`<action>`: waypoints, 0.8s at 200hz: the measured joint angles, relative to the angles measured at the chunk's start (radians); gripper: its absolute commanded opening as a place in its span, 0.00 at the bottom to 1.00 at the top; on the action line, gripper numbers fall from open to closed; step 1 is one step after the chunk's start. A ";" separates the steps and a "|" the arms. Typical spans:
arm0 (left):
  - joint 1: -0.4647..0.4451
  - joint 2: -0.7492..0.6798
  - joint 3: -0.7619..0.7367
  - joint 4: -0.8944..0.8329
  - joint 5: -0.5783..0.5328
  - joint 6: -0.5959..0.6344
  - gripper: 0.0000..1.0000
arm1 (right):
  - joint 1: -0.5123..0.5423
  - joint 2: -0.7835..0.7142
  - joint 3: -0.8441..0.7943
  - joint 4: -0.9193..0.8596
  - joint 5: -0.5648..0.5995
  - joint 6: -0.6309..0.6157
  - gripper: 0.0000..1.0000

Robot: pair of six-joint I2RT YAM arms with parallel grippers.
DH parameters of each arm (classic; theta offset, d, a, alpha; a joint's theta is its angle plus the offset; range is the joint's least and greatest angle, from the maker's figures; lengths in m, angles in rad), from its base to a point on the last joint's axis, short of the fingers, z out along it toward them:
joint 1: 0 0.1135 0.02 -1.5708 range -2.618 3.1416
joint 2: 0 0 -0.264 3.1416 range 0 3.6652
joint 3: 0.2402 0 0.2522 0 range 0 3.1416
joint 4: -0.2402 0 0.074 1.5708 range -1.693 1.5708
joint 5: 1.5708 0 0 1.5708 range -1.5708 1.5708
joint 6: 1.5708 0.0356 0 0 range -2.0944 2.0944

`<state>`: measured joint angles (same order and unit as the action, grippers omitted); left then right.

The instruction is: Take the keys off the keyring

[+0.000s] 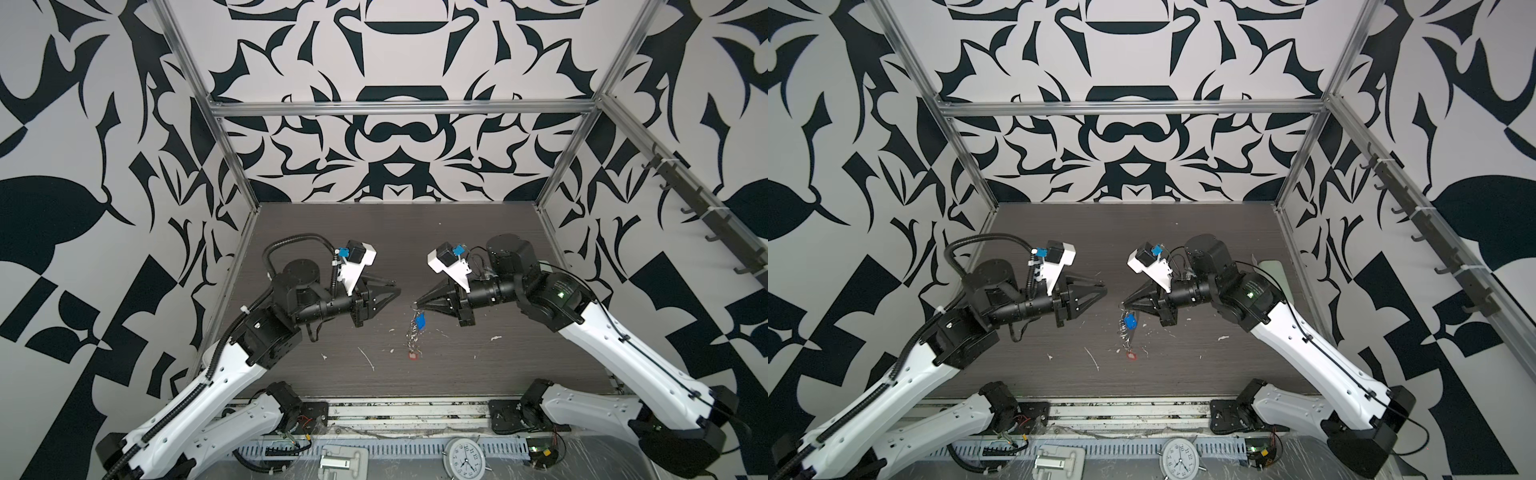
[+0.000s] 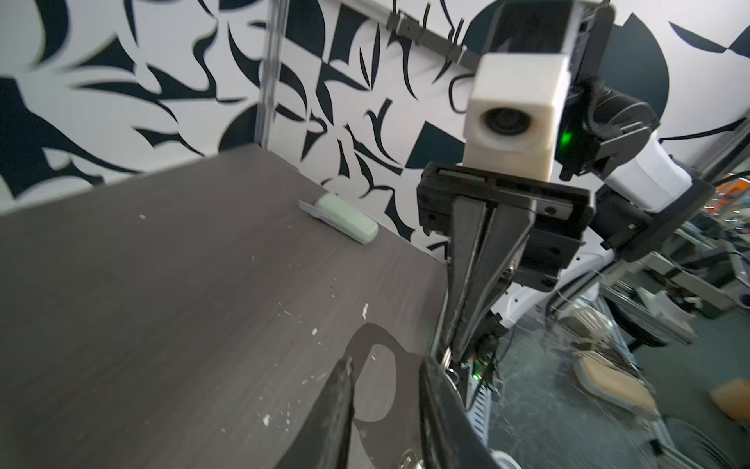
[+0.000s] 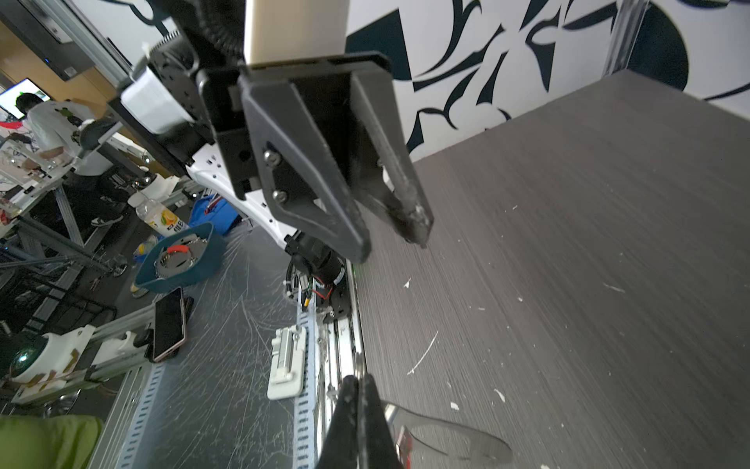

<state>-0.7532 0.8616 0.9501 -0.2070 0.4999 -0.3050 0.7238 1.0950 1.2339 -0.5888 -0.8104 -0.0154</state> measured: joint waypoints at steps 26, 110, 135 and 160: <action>0.002 0.040 0.000 -0.008 0.124 -0.021 0.32 | 0.004 0.013 0.021 -0.055 0.000 -0.021 0.00; -0.004 0.069 0.002 -0.008 0.235 -0.038 0.27 | 0.047 0.055 0.089 -0.104 0.000 -0.047 0.00; -0.011 0.075 0.002 -0.009 0.243 -0.032 0.23 | 0.056 0.067 0.093 -0.112 0.006 -0.050 0.00; -0.020 0.075 0.003 -0.007 0.249 -0.029 0.18 | 0.058 0.067 0.093 -0.111 0.015 -0.051 0.00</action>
<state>-0.7734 0.9363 0.9527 -0.2142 0.7490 -0.3344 0.7815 1.1622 1.3270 -0.7002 -0.7952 -0.0666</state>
